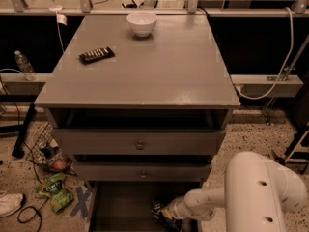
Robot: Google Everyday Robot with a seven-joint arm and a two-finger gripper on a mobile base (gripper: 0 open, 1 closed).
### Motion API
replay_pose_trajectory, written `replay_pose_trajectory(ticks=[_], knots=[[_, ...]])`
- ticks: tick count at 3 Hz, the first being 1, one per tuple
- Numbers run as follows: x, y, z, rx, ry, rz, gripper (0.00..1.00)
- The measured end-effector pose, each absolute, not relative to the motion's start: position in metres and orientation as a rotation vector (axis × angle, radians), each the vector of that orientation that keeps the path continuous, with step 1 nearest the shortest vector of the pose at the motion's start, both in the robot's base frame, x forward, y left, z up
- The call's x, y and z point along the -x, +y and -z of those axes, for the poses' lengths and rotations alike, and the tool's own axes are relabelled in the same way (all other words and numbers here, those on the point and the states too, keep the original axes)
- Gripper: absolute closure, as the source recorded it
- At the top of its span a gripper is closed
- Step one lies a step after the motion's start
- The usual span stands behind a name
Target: Pick blue chip bag from bottom drawer and place on counter
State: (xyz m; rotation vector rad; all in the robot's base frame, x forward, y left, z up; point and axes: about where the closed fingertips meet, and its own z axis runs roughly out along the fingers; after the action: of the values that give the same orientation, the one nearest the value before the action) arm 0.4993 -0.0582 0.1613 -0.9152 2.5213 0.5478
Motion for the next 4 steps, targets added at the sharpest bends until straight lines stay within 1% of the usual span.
replay_pose_trajectory(ticks=[2,3,4], knots=[[-0.504,-0.046,-0.227,1.057,2.349,-0.452,1.0],[-0.504,-0.039,-0.261,1.132,2.247,-0.477,1.0],[-0.495,-0.028,-0.293,1.249,2.172,-0.545,1.0]])
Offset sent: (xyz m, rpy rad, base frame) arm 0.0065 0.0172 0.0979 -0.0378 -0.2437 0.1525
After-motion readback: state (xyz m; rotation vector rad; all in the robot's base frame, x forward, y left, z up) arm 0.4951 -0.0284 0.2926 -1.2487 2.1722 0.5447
